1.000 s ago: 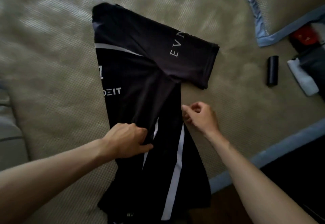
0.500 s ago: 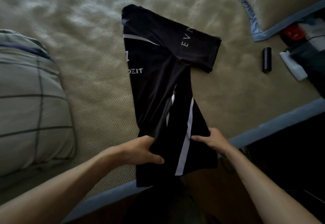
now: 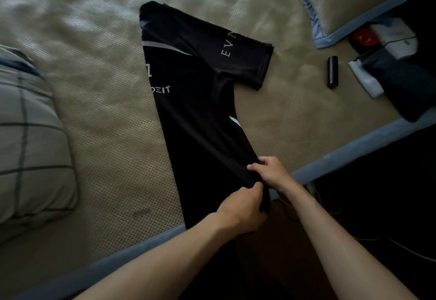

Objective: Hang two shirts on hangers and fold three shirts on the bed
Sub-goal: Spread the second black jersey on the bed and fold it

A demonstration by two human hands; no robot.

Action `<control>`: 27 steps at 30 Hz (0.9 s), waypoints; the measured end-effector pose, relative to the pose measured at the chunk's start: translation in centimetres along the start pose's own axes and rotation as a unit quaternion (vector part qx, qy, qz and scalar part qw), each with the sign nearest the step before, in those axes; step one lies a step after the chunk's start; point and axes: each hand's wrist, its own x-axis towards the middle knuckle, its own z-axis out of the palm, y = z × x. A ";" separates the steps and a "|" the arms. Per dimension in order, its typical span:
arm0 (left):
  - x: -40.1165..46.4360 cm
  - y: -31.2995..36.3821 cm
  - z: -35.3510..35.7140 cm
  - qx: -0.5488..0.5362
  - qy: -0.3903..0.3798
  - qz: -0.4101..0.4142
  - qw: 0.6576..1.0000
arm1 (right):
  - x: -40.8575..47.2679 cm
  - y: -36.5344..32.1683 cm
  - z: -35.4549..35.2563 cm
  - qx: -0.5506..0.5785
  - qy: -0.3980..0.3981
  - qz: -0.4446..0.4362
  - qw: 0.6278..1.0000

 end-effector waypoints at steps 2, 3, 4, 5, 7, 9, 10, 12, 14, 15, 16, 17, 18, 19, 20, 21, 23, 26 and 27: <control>0.6 -0.6 0.6 0.014 -0.021 -0.013 1.000 | 0.6 1.4 -0.4 -0.084 -0.013 0.020 0.996; 0.8 -0.9 0.8 0.023 -0.035 -0.018 0.999 | 0.7 1.9 -0.5 -0.120 -0.023 0.030 0.992; 0.9 -1.3 1.0 0.030 -0.052 -0.020 0.998 | 0.9 2.4 -0.5 -0.142 -0.025 0.037 0.989; 0.9 -1.6 1.1 0.034 -0.073 -0.023 0.997 | 1.0 2.7 -0.6 -0.157 -0.018 0.035 0.987; 1.0 -2.3 1.0 0.039 -0.111 -0.030 0.993 | 1.4 3.2 -0.9 -0.195 0.017 0.026 0.980; 1.0 -3.2 0.3 0.048 -0.114 -0.043 0.991 | 1.6 3.6 -1.3 -0.223 0.032 0.025 0.974; 1.0 -3.7 -0.3 0.052 -0.106 -0.050 0.992 | 1.6 3.8 -1.5 -0.229 0.028 0.027 0.973; 1.2 -4.9 -2.0 0.065 -0.077 -0.066 0.993 | 1.3 3.9 -2.0 -0.261 -0.009 0.033 0.965; 1.4 -6.0 -4.0 0.095 -0.037 -0.085 0.991 | 1.5 4.2 -2.7 -0.300 -0.061 0.060 0.950; 1.5 -6.5 -4.9 0.113 -0.013 -0.092 0.989 | 1.7 4.4 -3.0 -0.320 -0.083 0.081 0.940; 1.7 -7.1 -5.9 0.129 0.013 -0.097 0.987 | 1.9 4.4 -3.3 -0.337 -0.101 0.099 0.931; 1.9 -7.6 -6.9 0.145 0.038 -0.099 0.984 | 2.1 4.1 -3.6 -0.359 -0.110 0.113 0.920; 2.3 -8.0 -7.9 0.163 0.062 -0.101 0.980 | 2.7 3.9 -3.9 -0.384 -0.116 0.111 0.909; 2.8 -8.5 -9.0 0.181 0.088 -0.103 0.974 | 3.1 3.0 -4.3 -0.401 -0.115 0.099 0.903; 3.4 -8.9 -10.1 0.197 0.113 -0.108 0.968 | 3.9 2.3 -4.4 -0.401 -0.107 0.073 0.907; 4.1 -9.4 -11.3 0.209 0.133 -0.114 0.962 | 4.5 1.0 -4.4 -0.366 -0.089 0.048 0.925; 5.8 -10.4 -13.3 0.221 0.156 -0.119 0.955 | 6.9 -1.3 -3.8 -0.199 -0.024 0.004 0.980; 9.5 -11.4 -16.0 0.250 0.189 -0.110 0.943 | 11.3 -5.6 -2.2 0.121 0.027 0.007 0.992; 11.2 -11.5 -17.0 0.258 0.204 -0.104 0.938 | 12.9 -7.2 -2.1 0.218 0.015 0.023 0.976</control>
